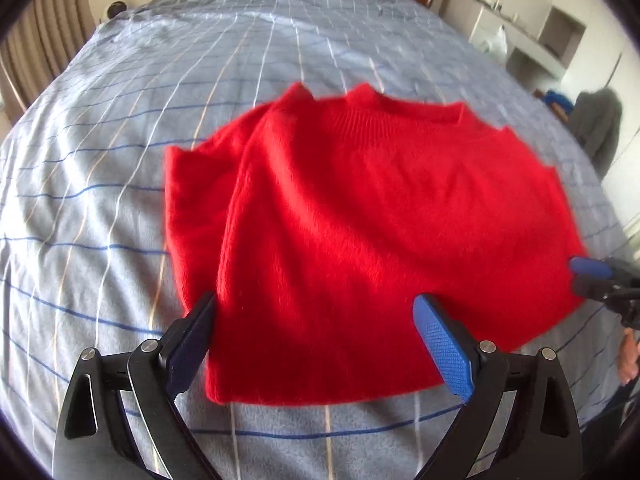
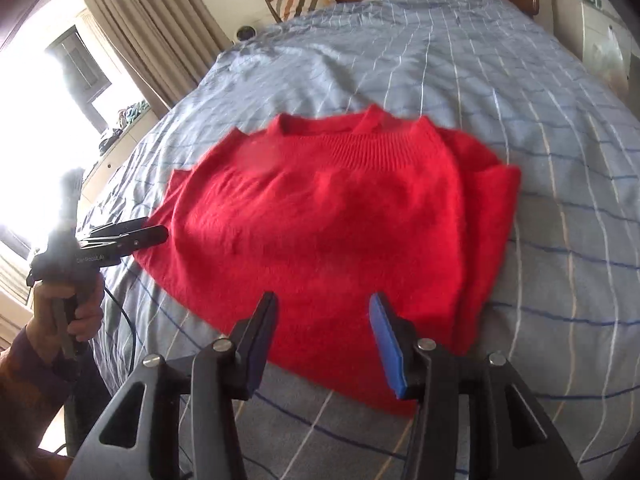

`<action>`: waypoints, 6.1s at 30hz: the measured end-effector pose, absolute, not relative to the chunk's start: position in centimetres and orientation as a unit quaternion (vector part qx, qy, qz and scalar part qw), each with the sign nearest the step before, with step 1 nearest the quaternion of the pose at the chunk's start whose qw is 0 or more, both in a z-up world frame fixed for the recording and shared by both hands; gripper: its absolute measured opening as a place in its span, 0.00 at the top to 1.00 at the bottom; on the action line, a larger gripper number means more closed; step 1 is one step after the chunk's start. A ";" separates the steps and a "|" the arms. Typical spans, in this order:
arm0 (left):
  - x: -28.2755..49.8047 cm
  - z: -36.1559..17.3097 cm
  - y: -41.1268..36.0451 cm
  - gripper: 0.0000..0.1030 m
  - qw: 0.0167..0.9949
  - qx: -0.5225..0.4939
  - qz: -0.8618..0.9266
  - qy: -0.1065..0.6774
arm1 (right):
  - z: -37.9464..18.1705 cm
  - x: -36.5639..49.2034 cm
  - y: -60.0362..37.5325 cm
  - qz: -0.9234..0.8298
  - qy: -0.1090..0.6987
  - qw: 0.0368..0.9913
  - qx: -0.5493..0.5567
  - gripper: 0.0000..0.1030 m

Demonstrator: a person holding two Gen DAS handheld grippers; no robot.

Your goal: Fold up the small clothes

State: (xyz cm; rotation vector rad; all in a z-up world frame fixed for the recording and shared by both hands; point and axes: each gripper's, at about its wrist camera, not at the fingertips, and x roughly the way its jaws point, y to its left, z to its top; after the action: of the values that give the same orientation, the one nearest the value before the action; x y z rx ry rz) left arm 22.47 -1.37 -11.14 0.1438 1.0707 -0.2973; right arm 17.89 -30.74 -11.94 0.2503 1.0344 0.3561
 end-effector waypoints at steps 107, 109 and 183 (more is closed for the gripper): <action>11.6 -12.9 7.5 0.01 0.923 -0.028 -0.069 0.377 | -6.3 24.4 -31.0 0.049 0.461 0.862 0.204 0.88; 11.8 -12.8 8.7 0.01 0.924 -0.048 -0.058 0.375 | -3.7 25.5 -27.3 0.082 0.453 0.867 0.189 0.88; 10.8 -15.1 1.7 0.01 0.873 0.073 -0.085 0.474 | -16.8 7.1 -18.3 -0.005 0.457 0.889 -0.010 0.00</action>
State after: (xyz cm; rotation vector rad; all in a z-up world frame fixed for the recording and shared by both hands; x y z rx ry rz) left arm 10.77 1.73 -15.15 0.1525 0.9900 -0.1773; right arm 7.10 -18.28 -16.82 -0.0200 0.9489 -0.0101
